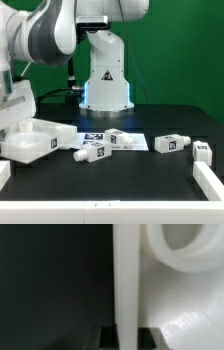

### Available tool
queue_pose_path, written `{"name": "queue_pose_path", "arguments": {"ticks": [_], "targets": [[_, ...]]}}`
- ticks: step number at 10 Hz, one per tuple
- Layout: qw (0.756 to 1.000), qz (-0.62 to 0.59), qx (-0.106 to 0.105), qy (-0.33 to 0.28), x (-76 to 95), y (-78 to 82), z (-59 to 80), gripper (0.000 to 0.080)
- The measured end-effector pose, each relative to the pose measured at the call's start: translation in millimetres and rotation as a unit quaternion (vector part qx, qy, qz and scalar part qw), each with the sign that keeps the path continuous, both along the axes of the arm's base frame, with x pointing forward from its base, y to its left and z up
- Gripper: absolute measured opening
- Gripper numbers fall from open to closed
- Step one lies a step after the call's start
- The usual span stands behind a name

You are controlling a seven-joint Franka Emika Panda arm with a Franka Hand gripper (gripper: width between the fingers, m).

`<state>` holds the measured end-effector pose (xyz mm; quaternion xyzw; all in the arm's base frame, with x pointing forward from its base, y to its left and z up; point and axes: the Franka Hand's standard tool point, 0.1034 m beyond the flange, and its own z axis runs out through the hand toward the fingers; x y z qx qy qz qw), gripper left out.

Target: Assemble one leg

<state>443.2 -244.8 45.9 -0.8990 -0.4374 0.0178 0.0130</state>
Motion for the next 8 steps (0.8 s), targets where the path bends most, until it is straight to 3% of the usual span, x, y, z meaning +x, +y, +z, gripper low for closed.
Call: {"name": "queue_pose_path", "arguments": {"ticks": [2,3,5,7,8], "targets": [[0.995,-0.094,-0.015,-0.028,21.1,33.1,39.0,0.0046],[0.991,-0.125,-0.020,-0.034,36.4,58.5,42.7,0.0046],[0.968,-0.246,-0.020,-0.038,76.2,118.3,41.7,0.0046],[0.942,-0.332,-0.025,-0.048,122.4,153.5,23.3,0.0046],[0.937,-0.344,-0.026,-0.051,133.1,166.3,18.2,0.0046]]}}
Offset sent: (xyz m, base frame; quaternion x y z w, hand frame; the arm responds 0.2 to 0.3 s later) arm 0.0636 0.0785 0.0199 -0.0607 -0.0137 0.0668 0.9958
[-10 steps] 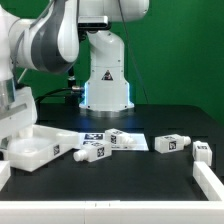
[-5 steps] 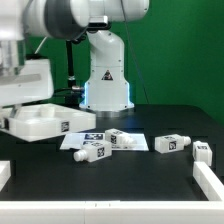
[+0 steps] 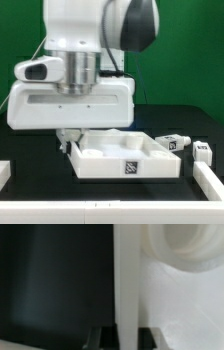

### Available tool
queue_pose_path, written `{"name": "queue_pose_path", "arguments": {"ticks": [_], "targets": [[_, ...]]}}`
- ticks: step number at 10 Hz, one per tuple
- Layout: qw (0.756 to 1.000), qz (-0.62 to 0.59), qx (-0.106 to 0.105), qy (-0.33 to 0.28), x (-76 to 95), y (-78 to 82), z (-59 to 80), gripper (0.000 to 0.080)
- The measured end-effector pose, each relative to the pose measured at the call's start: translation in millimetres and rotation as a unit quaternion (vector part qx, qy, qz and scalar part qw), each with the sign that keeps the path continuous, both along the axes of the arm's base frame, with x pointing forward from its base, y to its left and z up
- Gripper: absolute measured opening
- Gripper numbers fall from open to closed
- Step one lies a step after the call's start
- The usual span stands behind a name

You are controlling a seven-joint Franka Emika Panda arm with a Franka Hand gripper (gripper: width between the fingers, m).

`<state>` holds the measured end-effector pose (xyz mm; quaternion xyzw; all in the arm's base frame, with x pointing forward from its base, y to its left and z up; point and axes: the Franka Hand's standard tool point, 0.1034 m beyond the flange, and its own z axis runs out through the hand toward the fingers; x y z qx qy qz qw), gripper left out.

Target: Assemble one leg

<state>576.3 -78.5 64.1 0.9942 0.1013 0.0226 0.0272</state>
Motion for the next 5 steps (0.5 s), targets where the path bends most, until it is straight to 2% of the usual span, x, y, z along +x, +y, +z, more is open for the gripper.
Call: {"name": "queue_pose_path", "arguments": {"ticks": [1,5], "targets": [[1.000,0.000,0.000,-0.001,2.4,12.5,-4.0,0.0046],[1.000,0.003,0.000,0.002,0.5,10.4,-6.0,0.0046]]}}
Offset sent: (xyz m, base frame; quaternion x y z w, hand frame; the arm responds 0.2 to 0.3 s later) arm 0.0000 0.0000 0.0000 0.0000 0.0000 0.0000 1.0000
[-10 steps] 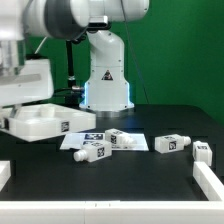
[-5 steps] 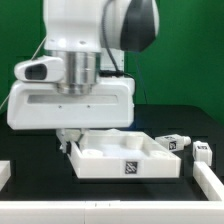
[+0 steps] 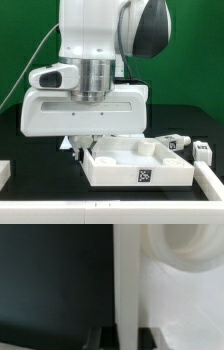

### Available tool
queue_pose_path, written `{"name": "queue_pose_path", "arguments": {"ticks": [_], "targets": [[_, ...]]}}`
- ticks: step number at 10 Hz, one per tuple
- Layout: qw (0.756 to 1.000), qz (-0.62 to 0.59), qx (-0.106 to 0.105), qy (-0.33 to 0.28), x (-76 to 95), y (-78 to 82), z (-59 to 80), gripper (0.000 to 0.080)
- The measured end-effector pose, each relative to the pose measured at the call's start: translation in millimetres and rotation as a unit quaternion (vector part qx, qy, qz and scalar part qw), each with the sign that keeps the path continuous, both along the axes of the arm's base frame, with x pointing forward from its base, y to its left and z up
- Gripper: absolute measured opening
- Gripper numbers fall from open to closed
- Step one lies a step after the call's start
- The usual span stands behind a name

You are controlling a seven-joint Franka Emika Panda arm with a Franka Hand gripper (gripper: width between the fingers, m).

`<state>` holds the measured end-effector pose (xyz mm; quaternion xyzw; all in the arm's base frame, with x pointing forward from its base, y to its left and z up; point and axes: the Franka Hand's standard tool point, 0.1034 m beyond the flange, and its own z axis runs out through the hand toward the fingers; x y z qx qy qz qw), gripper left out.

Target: Assemble one leg

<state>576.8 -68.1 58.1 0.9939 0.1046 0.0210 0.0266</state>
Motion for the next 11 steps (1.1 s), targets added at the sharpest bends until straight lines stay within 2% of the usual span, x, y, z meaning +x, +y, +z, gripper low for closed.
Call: {"name": "queue_pose_path", "arguments": {"ticks": [3,6,9,11], "targets": [[1.000,-0.021,0.002,0.004,-1.6,1.6,-3.7,0.0046],[0.993,-0.113,0.006,0.017,0.3,23.4,-18.0,0.0046],[0.990,-0.140,0.010,0.024,-4.5,46.6,-34.9,0.0046],[0.990,-0.137,0.004,0.022,-1.5,48.3,-37.1,0.0046]]}}
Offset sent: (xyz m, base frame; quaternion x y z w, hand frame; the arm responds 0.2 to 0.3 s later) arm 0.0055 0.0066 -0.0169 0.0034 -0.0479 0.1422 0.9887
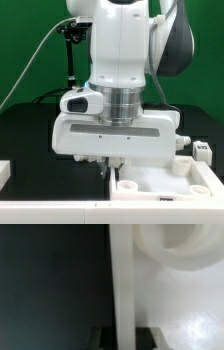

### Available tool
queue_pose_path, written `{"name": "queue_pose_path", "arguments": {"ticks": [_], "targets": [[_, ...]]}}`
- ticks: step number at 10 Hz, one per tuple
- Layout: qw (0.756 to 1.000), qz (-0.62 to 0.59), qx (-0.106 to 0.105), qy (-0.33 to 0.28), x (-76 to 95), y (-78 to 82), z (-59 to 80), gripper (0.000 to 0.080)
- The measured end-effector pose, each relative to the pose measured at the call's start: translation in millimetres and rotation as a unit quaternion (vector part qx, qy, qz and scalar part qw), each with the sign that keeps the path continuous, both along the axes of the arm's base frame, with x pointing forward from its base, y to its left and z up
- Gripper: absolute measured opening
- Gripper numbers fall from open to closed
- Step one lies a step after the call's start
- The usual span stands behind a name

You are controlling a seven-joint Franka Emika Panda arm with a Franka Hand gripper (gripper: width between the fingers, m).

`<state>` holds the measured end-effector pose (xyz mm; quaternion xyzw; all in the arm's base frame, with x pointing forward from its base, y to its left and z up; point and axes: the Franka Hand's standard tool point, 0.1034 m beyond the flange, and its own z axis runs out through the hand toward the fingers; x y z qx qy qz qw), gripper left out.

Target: Assemble one leg

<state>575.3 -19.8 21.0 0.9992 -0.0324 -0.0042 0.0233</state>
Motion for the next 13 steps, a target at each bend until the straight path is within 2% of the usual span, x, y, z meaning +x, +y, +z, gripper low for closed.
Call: {"name": "queue_pose_path", "arguments": {"ticks": [4,5,6,7,8,9,10,11,13], "targets": [[1.000,0.007,-0.003,-0.005,2.6,-0.9,0.3,0.0053],[1.000,0.007,-0.003,-0.005,2.4,-0.2,1.4,0.0230],[1.000,0.002,0.001,-0.003,-0.2,6.2,10.7,0.0230],[1.000,0.001,0.005,-0.005,-7.7,22.3,24.0,0.0411],[1.000,-0.002,0.009,-0.002,-16.8,38.2,36.5,0.0546],[1.000,-0.004,0.012,0.002,-21.7,54.9,48.6,0.0546],[1.000,-0.001,0.014,-0.001,-24.0,73.7,61.6,0.0631],[1.000,0.007,0.014,-0.006,-25.9,91.2,66.8,0.0644],[1.000,0.010,0.016,0.001,-27.4,87.8,63.3,0.0648]]}}
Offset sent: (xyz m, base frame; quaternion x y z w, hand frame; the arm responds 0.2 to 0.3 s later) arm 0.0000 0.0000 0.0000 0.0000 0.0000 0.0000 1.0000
